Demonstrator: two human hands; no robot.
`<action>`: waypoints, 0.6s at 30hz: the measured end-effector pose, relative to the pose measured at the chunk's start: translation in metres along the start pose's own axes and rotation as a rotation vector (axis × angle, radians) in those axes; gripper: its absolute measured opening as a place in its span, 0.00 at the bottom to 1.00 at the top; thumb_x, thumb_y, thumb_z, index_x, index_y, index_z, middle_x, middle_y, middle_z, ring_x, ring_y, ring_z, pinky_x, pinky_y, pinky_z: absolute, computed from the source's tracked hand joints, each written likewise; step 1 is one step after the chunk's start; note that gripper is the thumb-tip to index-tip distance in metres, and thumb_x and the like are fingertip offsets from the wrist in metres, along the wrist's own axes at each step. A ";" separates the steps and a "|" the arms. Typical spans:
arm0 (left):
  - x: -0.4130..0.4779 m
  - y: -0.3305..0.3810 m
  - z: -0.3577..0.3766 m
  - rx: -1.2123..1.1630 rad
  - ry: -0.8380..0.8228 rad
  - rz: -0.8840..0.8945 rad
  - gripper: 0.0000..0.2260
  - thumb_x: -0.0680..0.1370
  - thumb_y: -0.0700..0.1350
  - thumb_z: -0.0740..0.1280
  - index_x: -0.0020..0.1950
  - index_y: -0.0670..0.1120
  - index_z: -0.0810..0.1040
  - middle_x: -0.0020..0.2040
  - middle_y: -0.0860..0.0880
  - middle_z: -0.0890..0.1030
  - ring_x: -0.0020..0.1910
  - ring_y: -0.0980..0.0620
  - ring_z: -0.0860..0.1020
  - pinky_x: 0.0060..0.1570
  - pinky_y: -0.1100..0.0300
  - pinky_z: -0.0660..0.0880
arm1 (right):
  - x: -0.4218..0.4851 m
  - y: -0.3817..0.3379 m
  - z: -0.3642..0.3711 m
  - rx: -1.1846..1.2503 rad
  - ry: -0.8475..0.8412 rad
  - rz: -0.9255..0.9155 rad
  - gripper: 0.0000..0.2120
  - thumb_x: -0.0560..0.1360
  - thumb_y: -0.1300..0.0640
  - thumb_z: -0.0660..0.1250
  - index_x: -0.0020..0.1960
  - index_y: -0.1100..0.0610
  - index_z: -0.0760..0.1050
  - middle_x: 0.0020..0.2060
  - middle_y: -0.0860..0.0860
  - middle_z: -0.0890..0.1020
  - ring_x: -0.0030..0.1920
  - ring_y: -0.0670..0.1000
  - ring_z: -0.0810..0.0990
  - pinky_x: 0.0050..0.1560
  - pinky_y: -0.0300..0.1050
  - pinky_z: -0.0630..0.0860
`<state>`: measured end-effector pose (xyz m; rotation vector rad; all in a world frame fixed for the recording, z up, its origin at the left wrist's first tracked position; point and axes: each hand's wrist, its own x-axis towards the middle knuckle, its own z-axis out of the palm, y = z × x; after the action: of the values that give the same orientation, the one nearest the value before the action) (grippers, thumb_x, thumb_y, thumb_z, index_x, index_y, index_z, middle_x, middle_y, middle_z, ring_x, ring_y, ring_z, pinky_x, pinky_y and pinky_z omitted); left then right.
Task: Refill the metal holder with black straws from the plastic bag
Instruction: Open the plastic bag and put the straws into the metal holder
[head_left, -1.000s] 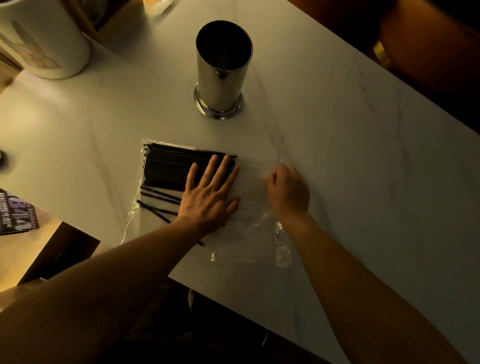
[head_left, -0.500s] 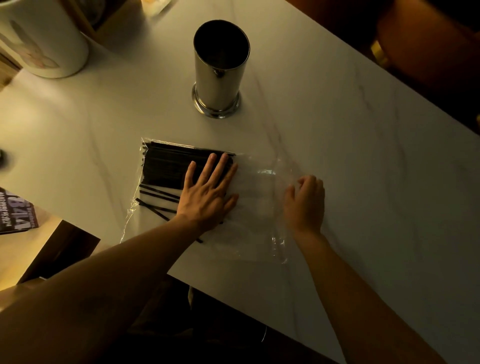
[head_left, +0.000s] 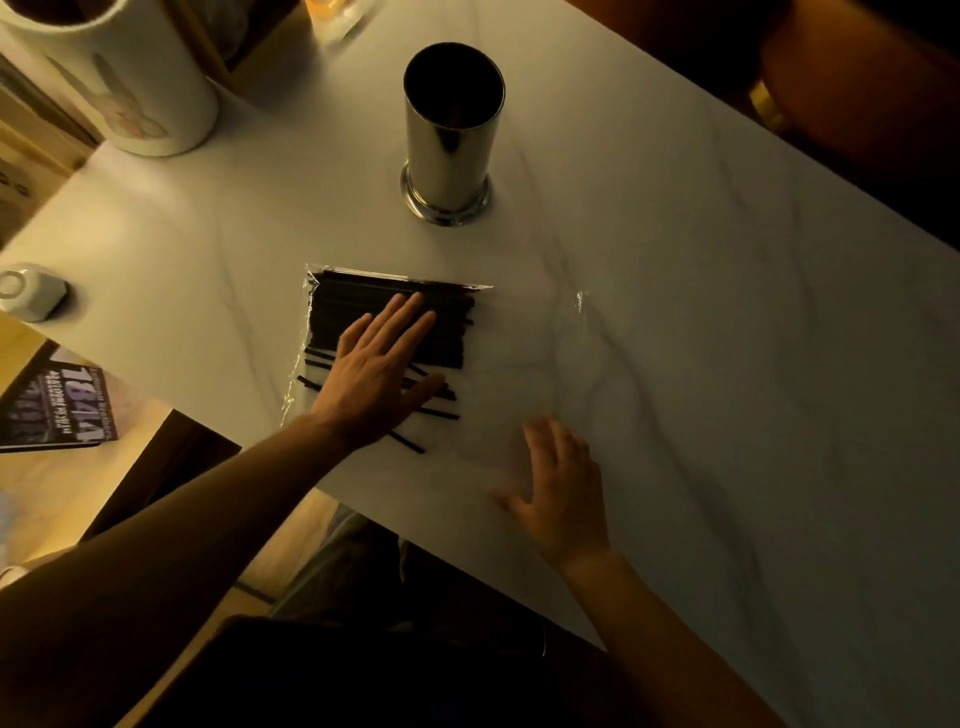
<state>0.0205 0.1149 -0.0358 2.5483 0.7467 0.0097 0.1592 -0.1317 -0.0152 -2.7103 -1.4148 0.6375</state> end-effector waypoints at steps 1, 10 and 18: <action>-0.014 -0.009 -0.005 0.014 -0.002 0.002 0.36 0.79 0.68 0.54 0.83 0.52 0.55 0.84 0.48 0.52 0.83 0.48 0.47 0.80 0.43 0.50 | 0.001 0.002 0.000 -0.016 0.001 -0.034 0.41 0.69 0.37 0.70 0.75 0.52 0.62 0.75 0.56 0.64 0.71 0.59 0.66 0.61 0.56 0.72; -0.131 -0.067 -0.008 0.179 -0.256 -0.023 0.49 0.71 0.80 0.55 0.83 0.58 0.42 0.84 0.54 0.41 0.83 0.50 0.41 0.79 0.39 0.49 | 0.009 0.012 0.011 -0.156 0.150 -0.298 0.19 0.71 0.48 0.73 0.61 0.50 0.78 0.66 0.50 0.78 0.66 0.54 0.76 0.51 0.50 0.74; -0.144 -0.056 -0.008 0.135 -0.193 -0.075 0.37 0.80 0.66 0.60 0.83 0.58 0.47 0.84 0.52 0.45 0.83 0.48 0.45 0.80 0.40 0.51 | 0.021 0.014 -0.002 -0.112 0.254 -0.369 0.06 0.73 0.59 0.72 0.49 0.52 0.78 0.51 0.52 0.84 0.53 0.55 0.83 0.47 0.51 0.76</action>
<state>-0.1318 0.0861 -0.0363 2.5979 0.7895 -0.3162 0.1812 -0.1230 -0.0229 -2.3920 -1.8516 0.1895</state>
